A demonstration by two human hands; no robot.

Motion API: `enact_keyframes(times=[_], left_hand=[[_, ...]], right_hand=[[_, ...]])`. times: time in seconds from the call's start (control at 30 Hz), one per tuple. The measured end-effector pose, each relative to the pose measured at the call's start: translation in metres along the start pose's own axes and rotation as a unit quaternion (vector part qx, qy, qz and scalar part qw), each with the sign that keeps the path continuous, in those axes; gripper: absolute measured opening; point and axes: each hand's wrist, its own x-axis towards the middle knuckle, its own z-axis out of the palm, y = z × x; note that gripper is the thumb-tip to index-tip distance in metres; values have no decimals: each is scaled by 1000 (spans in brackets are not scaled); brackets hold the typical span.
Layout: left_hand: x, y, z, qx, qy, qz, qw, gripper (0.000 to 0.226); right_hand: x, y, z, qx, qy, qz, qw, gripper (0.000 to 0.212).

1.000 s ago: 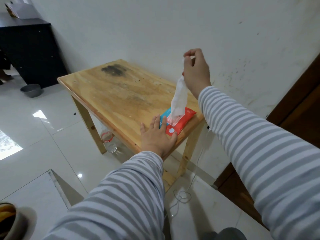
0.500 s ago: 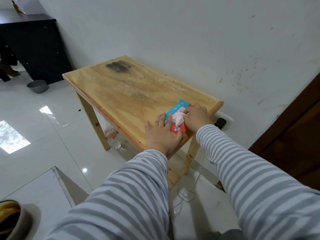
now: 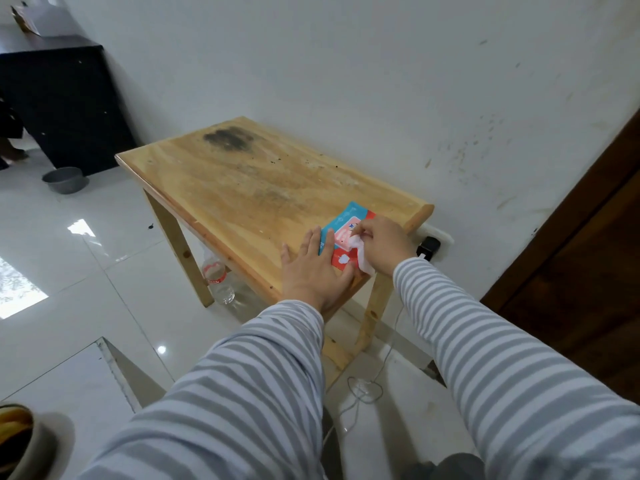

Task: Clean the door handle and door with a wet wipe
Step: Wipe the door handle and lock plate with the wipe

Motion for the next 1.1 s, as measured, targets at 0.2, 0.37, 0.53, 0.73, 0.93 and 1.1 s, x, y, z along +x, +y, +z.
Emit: enact_keyframes(times=[0.2,0.37,0.53,0.73,0.93,1.1], left_hand=[[-7,0,-5,110,30,64,991,67],[6,52,-36,108,86,124,983,63],[21,137,-83,70,152,207,964,60],[26,234,-132,31,182,295,937,60],[31,311,-158,-1,177,364,915,64],[48,354,-175,-16,174,385,906,83]], right_hand=[[-16,16,-48,311,46,142,939,27],[-46,32,-118,481,86,172,855,23],[-76,43,-200,563,165,156,795,15],[-118,61,-305,383,258,96,882,22],[-137,96,-373,188,398,115,891,34],[-132,119,-404,80,514,103,848,19]])
